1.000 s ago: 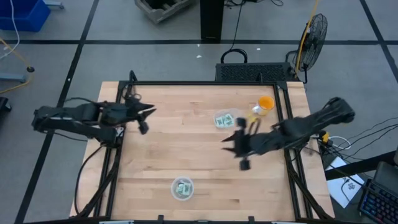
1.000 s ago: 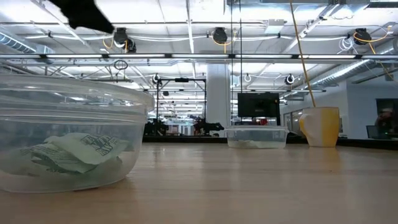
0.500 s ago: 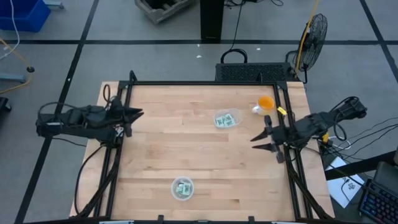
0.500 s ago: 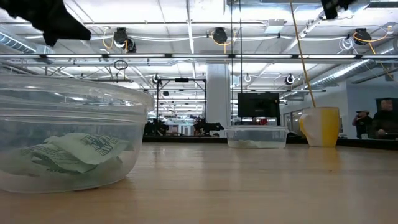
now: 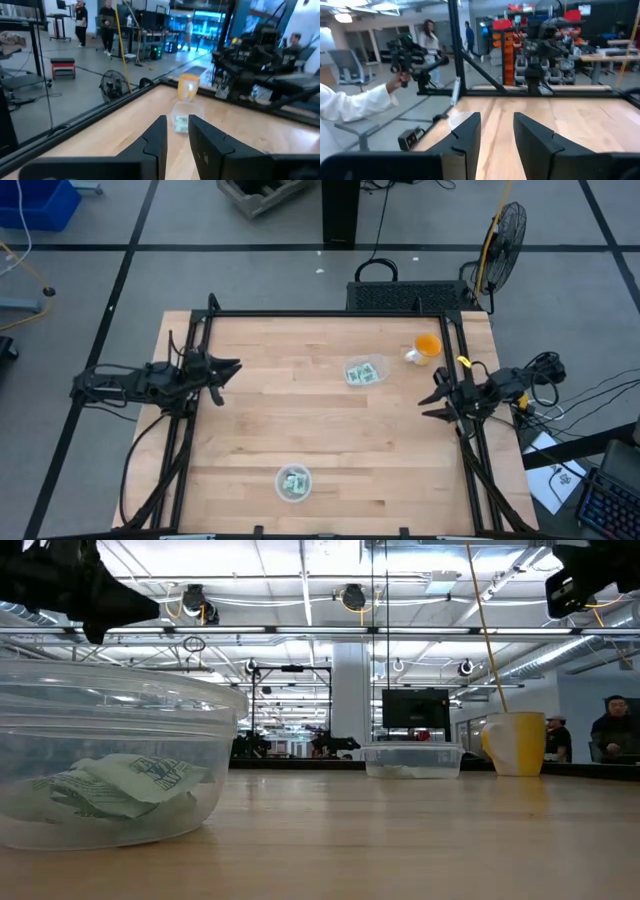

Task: Pick and place Stevia / Truvia into bins
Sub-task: Return to Home Position

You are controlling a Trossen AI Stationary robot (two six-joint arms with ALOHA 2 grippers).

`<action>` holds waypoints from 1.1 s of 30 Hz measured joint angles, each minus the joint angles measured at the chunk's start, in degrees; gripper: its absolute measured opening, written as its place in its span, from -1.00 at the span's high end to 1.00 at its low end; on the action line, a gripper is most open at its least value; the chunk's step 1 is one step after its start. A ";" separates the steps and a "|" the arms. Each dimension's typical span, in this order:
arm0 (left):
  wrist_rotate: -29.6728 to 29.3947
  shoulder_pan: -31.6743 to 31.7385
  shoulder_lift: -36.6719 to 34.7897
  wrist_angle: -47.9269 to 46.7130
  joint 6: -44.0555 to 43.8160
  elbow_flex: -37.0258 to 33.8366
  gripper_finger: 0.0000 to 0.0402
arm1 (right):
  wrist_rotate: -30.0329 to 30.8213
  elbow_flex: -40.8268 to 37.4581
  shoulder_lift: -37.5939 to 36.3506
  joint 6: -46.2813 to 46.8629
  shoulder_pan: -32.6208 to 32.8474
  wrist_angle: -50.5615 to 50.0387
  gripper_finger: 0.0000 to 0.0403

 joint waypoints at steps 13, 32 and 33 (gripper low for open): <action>4.37 -0.02 -6.30 1.97 4.01 -0.50 0.57 | -0.47 -1.83 -0.28 -0.49 -0.03 3.53 0.45; 6.06 -0.02 -5.58 15.69 1.76 -12.98 0.57 | -0.35 -15.87 -0.32 -0.40 -0.05 24.81 0.45; 6.06 -0.02 -5.60 14.77 2.35 -12.98 0.57 | -0.38 -15.95 -0.27 -0.28 -0.05 25.16 0.45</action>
